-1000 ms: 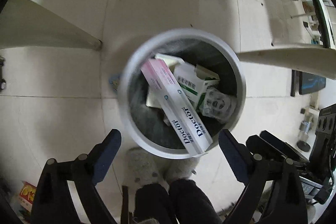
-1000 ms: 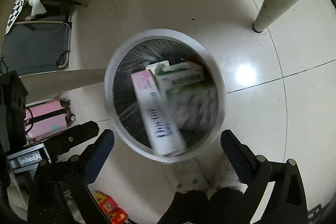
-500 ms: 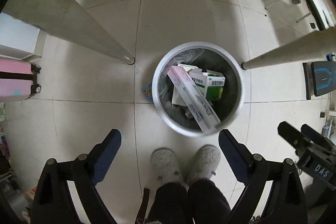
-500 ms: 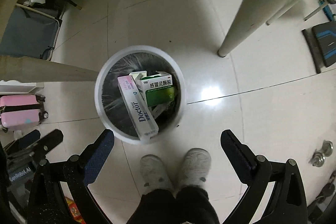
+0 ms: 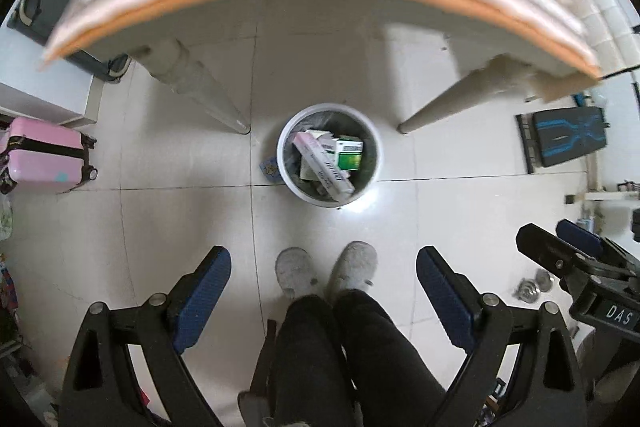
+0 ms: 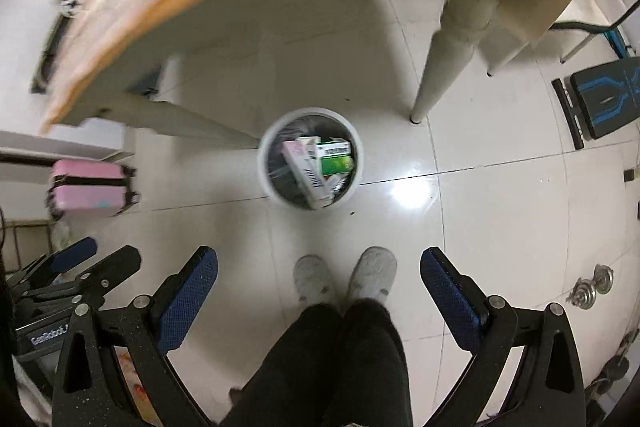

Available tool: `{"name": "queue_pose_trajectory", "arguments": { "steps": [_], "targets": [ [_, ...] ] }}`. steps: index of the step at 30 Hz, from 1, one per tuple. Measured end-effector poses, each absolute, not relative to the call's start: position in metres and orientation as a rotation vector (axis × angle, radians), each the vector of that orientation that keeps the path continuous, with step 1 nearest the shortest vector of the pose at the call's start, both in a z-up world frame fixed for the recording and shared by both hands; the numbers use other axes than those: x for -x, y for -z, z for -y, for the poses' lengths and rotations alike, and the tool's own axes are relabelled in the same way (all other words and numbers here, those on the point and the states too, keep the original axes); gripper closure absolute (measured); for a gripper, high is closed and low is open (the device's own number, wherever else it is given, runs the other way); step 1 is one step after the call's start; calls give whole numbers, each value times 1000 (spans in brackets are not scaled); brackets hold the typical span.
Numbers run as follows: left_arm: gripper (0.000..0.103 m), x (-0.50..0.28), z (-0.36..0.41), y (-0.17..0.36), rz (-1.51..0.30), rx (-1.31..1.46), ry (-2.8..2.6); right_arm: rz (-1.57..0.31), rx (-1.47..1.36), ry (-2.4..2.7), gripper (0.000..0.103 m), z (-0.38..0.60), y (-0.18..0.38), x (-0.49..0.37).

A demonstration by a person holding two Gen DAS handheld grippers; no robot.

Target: Collect trash

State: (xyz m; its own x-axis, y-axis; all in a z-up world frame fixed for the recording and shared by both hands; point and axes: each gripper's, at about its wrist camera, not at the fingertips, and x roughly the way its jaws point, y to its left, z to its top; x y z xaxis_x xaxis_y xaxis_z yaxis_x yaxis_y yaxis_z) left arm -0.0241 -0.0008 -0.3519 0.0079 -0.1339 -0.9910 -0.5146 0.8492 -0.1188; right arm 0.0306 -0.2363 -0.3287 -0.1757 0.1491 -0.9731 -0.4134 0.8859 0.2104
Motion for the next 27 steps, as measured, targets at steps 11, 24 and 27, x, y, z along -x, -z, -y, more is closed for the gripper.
{"name": "queue_pose_trajectory", "arguments": {
  "steps": [11, 24, 27],
  "targets": [
    [8, 50, 0, 189, -1389, 597, -218, -1628, 128, -669, 1, 247, 131, -12],
    [8, 71, 0, 92, -1251, 663, -145, -1569, 45, -777, 1, 249, 8, 11],
    [8, 72, 2, 83, -1236, 672, -138, -1563, 38, -787, 1, 248, 2, 13]
  ]
}}
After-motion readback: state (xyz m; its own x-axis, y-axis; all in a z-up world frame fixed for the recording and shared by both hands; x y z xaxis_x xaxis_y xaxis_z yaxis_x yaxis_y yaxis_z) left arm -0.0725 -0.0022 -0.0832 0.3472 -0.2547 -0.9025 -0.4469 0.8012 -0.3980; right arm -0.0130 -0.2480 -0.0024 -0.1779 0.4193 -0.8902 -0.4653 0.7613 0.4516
